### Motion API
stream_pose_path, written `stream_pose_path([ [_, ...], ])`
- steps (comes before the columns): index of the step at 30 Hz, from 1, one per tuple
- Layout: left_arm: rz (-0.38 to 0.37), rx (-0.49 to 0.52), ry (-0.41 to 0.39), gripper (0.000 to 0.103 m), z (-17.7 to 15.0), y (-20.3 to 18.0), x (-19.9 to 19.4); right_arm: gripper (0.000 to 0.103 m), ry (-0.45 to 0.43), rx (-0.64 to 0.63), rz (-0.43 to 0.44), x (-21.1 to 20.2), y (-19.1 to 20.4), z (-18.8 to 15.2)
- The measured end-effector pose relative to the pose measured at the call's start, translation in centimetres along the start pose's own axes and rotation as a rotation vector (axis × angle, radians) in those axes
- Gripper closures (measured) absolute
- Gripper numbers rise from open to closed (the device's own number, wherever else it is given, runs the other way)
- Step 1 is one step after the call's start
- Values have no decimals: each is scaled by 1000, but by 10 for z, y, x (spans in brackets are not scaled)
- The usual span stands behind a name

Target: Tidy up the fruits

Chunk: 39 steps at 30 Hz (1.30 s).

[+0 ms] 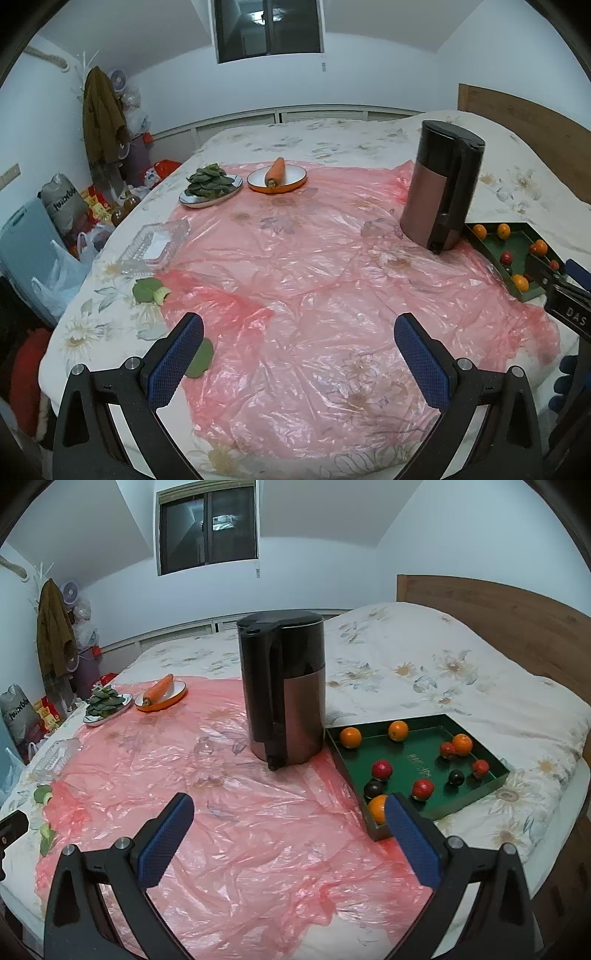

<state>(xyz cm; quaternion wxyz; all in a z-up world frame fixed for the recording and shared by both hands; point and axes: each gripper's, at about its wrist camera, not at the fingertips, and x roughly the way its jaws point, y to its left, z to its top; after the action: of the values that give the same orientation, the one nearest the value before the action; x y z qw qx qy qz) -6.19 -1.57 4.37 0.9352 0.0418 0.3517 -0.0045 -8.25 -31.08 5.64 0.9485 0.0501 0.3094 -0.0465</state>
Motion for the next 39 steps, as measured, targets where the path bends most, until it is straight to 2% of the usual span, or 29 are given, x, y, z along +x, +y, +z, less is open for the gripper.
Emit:
stream_pose_path([
  [14, 6, -6, 8, 1, 0, 13, -12, 0, 17, -7, 29, 3, 7, 2],
  [24, -31, -41, 5, 1, 9, 26, -3, 0, 45, -58, 7, 11, 20, 7],
  [39, -36, -49, 6, 1, 17, 32, 16, 0, 68, -76, -9, 27, 21, 16],
])
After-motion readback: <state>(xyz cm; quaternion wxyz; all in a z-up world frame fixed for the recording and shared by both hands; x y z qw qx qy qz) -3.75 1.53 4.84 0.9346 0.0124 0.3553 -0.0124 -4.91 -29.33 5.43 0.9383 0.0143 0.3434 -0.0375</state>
